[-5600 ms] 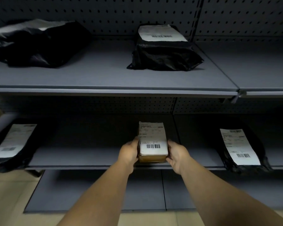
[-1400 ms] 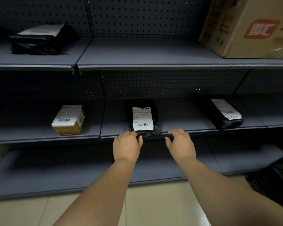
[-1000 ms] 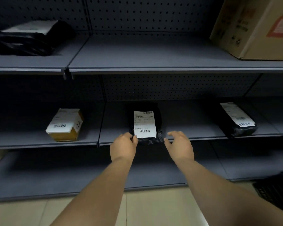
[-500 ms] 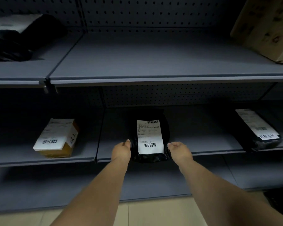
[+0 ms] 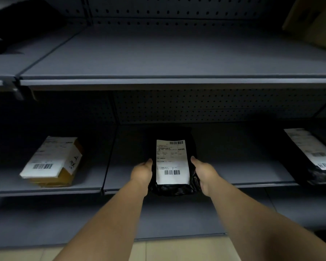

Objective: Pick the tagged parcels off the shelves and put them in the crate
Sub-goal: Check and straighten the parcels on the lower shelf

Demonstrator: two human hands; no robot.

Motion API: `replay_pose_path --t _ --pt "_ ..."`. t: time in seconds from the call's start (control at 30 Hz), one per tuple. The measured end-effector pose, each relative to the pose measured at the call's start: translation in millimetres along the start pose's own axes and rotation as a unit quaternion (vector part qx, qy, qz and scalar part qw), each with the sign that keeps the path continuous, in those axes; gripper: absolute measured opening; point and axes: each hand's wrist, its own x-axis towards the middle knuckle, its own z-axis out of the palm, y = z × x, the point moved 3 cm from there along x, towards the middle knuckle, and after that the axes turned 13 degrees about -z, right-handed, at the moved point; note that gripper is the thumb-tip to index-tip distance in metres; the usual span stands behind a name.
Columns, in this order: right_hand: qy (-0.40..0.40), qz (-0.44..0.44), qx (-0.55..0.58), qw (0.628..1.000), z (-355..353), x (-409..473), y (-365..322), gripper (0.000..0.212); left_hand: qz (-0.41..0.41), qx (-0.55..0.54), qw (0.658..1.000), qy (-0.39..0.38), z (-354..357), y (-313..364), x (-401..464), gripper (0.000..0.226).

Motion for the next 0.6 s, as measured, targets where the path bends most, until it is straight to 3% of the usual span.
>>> replay_pose_path --t 0.1,0.37,0.53,0.6 --pt "-0.009 0.013 0.02 1.0 0.3 3.9 3.9 0.064 -0.001 -0.02 1.0 -0.013 4.4 -1.5 -1.5 0.022" --pt "-0.023 0.009 0.012 1.0 -1.4 -6.4 5.5 0.066 0.026 -0.03 0.999 -0.008 2.0 -5.6 -13.0 0.028" --pt "-0.015 -0.029 -0.008 0.999 -6.6 -25.0 -4.3 0.026 0.047 -0.018 0.999 0.008 -2.7 -9.0 -30.9 0.032" --pt "-0.007 -0.043 -0.003 0.999 -9.1 -33.8 -8.5 0.026 0.053 -0.016 0.998 0.013 -4.3 -10.0 -39.5 0.034"
